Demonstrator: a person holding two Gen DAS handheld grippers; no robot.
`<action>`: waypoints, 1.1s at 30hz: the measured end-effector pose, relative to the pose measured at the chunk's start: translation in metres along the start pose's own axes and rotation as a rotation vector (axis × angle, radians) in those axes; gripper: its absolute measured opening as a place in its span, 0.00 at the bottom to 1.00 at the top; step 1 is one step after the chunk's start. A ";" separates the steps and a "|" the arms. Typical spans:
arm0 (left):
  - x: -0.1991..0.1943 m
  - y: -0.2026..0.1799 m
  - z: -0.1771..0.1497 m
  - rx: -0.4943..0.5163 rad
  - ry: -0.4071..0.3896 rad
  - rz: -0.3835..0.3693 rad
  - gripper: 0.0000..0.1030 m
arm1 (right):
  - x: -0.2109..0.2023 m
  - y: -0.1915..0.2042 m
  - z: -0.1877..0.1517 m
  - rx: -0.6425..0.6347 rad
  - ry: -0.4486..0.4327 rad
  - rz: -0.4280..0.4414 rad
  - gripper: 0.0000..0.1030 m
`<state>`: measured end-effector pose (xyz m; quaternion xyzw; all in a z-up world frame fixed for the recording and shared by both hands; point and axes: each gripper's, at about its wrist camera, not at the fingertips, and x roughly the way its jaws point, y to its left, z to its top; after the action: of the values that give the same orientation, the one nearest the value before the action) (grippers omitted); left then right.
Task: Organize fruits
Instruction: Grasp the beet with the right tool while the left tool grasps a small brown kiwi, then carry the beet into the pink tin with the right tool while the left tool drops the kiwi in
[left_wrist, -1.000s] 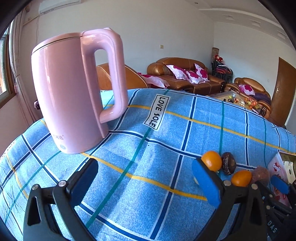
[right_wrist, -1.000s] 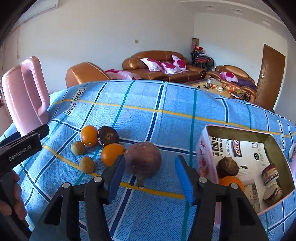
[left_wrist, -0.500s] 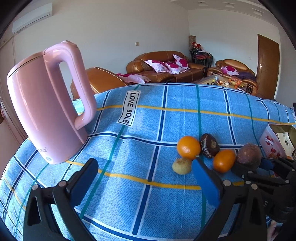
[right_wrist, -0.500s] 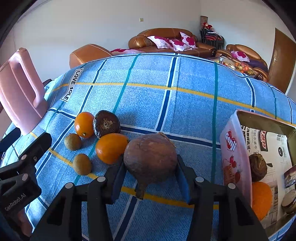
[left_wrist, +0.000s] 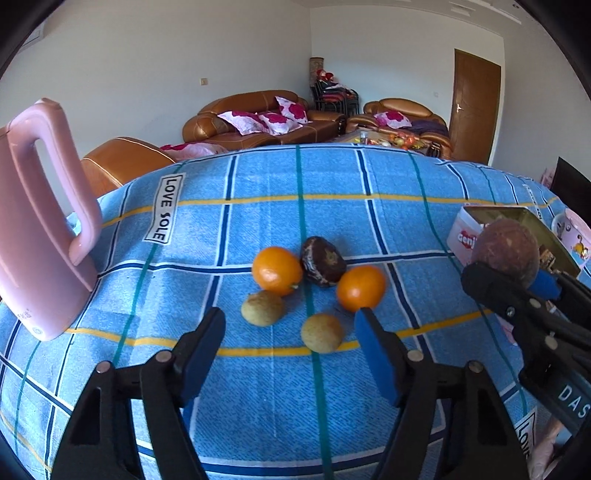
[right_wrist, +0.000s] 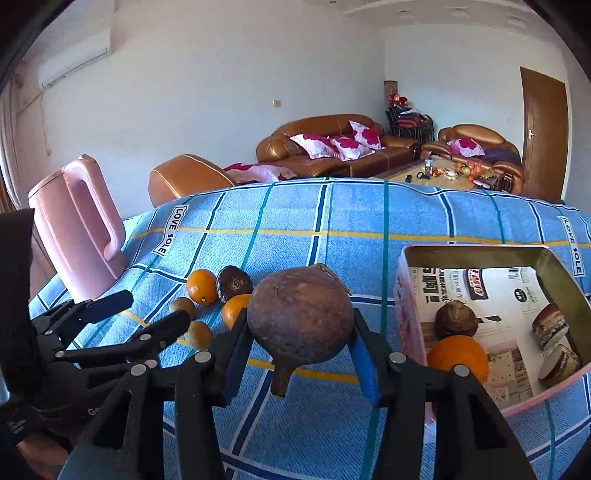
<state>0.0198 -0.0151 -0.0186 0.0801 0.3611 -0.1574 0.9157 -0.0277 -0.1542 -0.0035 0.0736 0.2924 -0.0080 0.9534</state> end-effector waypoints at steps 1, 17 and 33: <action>0.003 -0.001 0.001 -0.003 0.011 -0.015 0.65 | -0.002 -0.003 -0.001 0.006 -0.007 -0.002 0.51; 0.029 -0.017 0.004 0.000 0.135 -0.026 0.28 | 0.004 -0.005 0.000 0.019 0.003 0.006 0.51; -0.019 -0.014 0.007 -0.001 -0.132 0.122 0.28 | -0.017 -0.002 -0.003 -0.018 -0.121 -0.055 0.51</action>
<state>0.0061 -0.0253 -0.0008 0.0910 0.2943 -0.1063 0.9454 -0.0435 -0.1559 0.0033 0.0562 0.2363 -0.0362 0.9694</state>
